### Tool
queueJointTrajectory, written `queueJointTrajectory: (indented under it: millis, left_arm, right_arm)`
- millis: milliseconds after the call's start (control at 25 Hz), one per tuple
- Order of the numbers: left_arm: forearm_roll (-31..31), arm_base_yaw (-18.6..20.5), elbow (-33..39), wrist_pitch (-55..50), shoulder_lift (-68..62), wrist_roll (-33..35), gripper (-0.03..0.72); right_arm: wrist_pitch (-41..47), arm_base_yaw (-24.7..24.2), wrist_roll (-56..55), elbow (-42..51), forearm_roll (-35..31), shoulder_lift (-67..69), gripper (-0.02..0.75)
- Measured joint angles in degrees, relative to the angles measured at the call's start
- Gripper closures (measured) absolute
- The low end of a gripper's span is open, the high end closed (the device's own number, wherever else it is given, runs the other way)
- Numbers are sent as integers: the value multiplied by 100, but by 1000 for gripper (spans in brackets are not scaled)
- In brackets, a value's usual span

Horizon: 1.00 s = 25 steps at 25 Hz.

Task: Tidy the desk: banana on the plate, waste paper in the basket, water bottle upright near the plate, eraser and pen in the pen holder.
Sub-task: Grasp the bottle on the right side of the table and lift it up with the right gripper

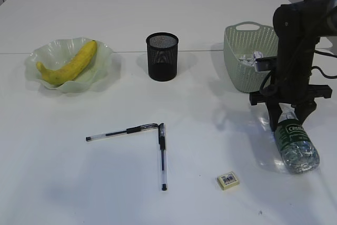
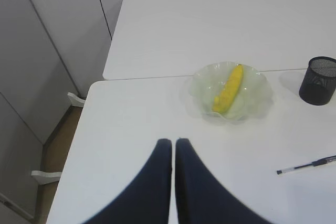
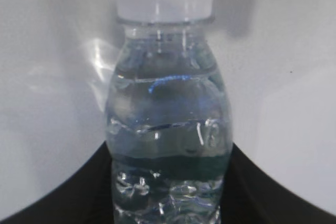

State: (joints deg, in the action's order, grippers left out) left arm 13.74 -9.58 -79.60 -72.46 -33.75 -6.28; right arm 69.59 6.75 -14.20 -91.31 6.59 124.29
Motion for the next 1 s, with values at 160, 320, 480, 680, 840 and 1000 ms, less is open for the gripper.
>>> queueJointTrajectory:
  millis: [160,320,480,680,840,1000]
  left_arm:
    - [0,0,0,0,0,0,704]
    - [0,0,0,0,0,0,704]
    - [0,0,0,0,0,0,704]
    - [0,0,0,0,0,0,704]
    - [0,0,0,0,0,0,704]
    - [0,0,0,0,0,0,704]
  right_arm:
    - [0,0,0,0,0,0,382]
    - [0,0,0,-12,-24,0,384]
    - [12,0,0,-231,-129,57,384]
    - [-30,0,0,-765,-472,86,384]
    - [-19,0,0,-1161,-548,59,384]
    - [4,0,32,-1427,-724,-51,384]
